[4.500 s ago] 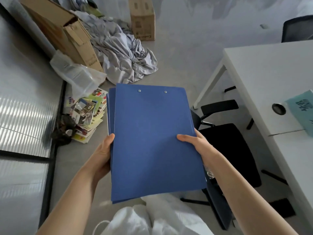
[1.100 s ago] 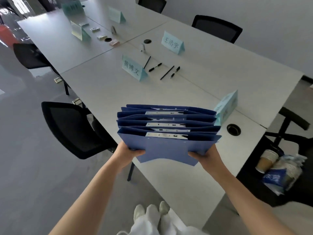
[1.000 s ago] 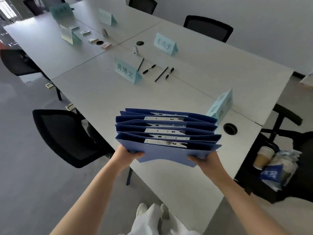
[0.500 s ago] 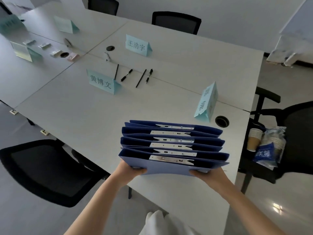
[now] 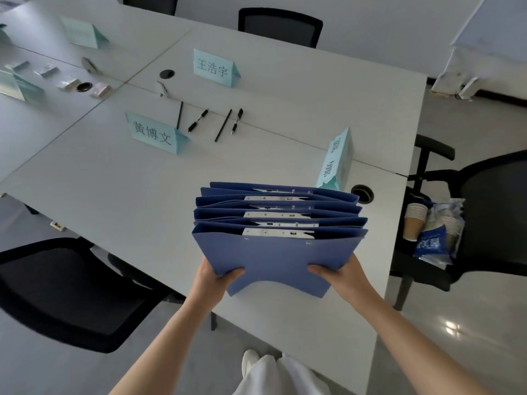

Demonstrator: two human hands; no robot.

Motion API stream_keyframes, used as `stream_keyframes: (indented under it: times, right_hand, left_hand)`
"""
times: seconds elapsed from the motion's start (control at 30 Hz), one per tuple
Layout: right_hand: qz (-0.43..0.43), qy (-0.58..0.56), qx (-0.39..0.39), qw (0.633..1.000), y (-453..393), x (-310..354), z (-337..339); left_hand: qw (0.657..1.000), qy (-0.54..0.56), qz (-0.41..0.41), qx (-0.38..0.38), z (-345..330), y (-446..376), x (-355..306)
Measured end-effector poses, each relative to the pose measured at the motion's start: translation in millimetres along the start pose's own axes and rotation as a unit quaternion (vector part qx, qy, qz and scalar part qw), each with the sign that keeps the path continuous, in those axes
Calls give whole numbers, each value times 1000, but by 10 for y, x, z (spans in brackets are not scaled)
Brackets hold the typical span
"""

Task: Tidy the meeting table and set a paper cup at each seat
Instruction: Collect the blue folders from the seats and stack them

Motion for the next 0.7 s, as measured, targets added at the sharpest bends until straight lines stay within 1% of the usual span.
stream_keyframes:
  times: [0.07,0.17,0.23,0.33,0.43,0.53,0.6,0.7]
  right_hand:
    - [15,-27,-1,1000,64,68,36]
    - [-22,-43,5,999,137,-8,154]
    - [-61,-52,6,997,162,-98,231]
    - [-133,-78,5,988,173,-269,307]
    - [-217,-94,-4,972,172,-500,372]
    - [-293,-86,-2,952,126,-760,395]
    - [-330,-81,-2,941,92,-915,384]
    - [-364,-77,-4,928,38,-1105,367]
  left_hand:
    - [1000,2,4,11,24,3,7]
    - [998,-22,3,65,17,-21,-112]
    - [994,-52,18,93,26,-65,-152]
    - [989,-84,57,110,-28,-173,-180]
    - [984,-92,90,120,-229,-255,-207]
    - [975,-80,130,162,-491,-313,-134]
    - [966,-80,152,192,-633,-322,-28]
    - [957,-78,186,209,-771,-345,123]
Point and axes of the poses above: each hand's wrist, its own y-axis away from the middle knuckle, its own z-axis out of the back of the hand, x = y × z, the point moved 7 cm from there along -y, towards the middle knuckle, and after that the axes turned 5 degrees about -z, right-handed, at the moved point
